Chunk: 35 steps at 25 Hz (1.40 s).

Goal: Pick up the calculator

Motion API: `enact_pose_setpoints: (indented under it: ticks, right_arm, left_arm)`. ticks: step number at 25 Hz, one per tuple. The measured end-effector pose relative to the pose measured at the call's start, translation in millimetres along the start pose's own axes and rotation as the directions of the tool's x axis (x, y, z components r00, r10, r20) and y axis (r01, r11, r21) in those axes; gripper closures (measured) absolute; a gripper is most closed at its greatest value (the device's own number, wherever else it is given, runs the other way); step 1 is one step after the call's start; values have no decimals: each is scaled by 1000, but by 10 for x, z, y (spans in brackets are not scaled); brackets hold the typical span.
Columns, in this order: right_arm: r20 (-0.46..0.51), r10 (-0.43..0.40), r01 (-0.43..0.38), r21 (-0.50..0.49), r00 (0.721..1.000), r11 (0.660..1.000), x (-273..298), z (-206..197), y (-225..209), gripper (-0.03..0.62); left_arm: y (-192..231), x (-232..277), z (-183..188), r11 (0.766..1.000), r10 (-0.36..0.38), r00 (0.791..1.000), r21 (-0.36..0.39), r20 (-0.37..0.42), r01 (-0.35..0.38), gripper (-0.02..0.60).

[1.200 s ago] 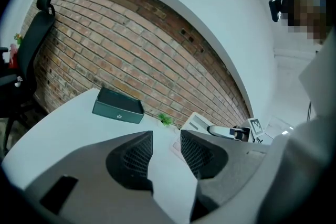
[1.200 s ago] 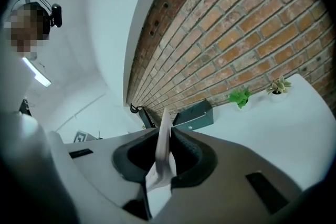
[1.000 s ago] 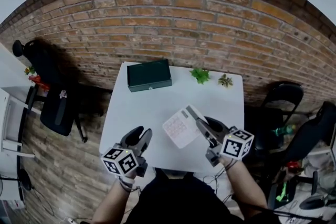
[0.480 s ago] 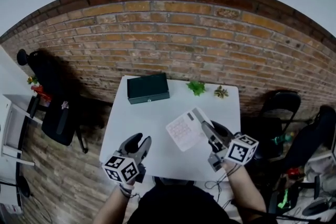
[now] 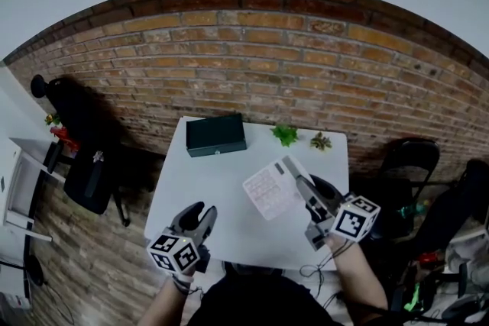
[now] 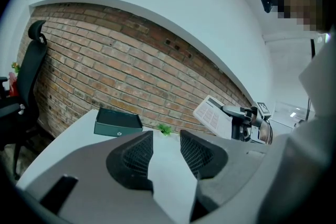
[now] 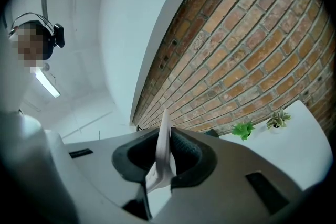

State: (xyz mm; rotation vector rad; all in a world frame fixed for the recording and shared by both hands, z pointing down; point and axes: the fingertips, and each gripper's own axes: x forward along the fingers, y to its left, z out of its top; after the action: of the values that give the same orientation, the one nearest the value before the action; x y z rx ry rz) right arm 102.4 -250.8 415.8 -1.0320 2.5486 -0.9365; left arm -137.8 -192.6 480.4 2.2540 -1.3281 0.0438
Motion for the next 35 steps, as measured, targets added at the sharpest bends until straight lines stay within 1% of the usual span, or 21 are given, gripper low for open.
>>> enact_pose_setpoints:
  ticks: [4, 11, 25, 30, 35]
  right_arm:
    - [-22, 11, -11, -6, 1000, 1000, 33, 2, -5, 534]
    - [-82, 60, -61, -12, 995, 998, 99, -51, 17, 534]
    - [-165, 122, -131, -43, 979, 990, 182, -160, 98, 534]
    - [-187, 131, -142, -52, 974, 988, 218, -196, 86, 534]
    - [-193, 123, -136, -54, 973, 989, 259, -228, 47, 534]
  left_arm:
    - [-43, -43, -37, 1000, 24, 1000, -15, 13, -24, 423]
    - [-52, -104, -107, 997, 70, 997, -27, 31, -69, 423]
    - [16, -177, -89, 989, 141, 987, -50, 82, -137, 423]
    - [77, -148, -69, 987, 157, 984, -60, 85, -152, 423]
    - [118, -106, 13, 988, 151, 984, -53, 94, -147, 423]
